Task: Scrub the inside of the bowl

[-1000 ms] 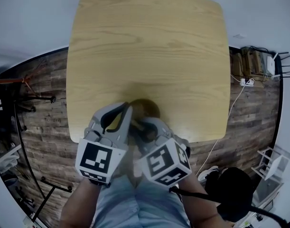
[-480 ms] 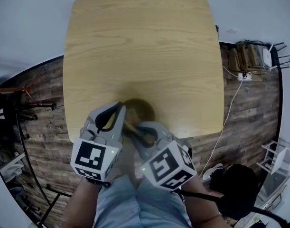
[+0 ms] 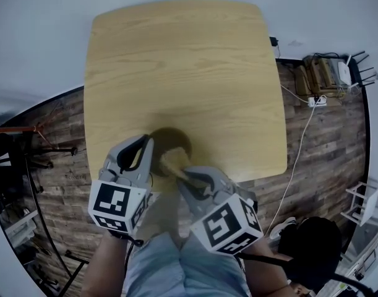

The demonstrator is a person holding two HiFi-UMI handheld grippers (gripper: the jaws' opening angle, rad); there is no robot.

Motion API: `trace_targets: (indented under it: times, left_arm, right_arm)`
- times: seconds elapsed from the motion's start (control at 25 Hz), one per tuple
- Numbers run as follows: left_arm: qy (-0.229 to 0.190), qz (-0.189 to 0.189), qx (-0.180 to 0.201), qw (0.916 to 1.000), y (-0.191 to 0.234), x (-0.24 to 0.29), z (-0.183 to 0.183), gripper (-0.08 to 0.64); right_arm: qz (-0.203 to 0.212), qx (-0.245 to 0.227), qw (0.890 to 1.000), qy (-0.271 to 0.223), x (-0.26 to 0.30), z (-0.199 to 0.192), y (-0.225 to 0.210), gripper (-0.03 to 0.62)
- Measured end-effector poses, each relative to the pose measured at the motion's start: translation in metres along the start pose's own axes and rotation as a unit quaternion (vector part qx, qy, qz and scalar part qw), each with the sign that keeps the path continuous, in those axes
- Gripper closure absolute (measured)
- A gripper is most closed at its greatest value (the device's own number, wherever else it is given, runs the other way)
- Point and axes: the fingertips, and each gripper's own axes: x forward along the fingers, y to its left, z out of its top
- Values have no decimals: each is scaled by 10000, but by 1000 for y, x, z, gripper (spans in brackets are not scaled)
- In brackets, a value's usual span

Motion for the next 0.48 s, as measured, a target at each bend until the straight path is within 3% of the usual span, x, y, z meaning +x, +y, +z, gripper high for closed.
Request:
trace_targets:
  times: [0.24,0.48]
  left_arm:
    - [4,-40,470,9989,-9,2,4,525]
    - [18,-119,401,9991,-14,6,9,525]
  right_arm:
    - [-353,-217,9991,92,8,5,-24,548]
    - [-406,-64,9990,163,25,2,-42,549]
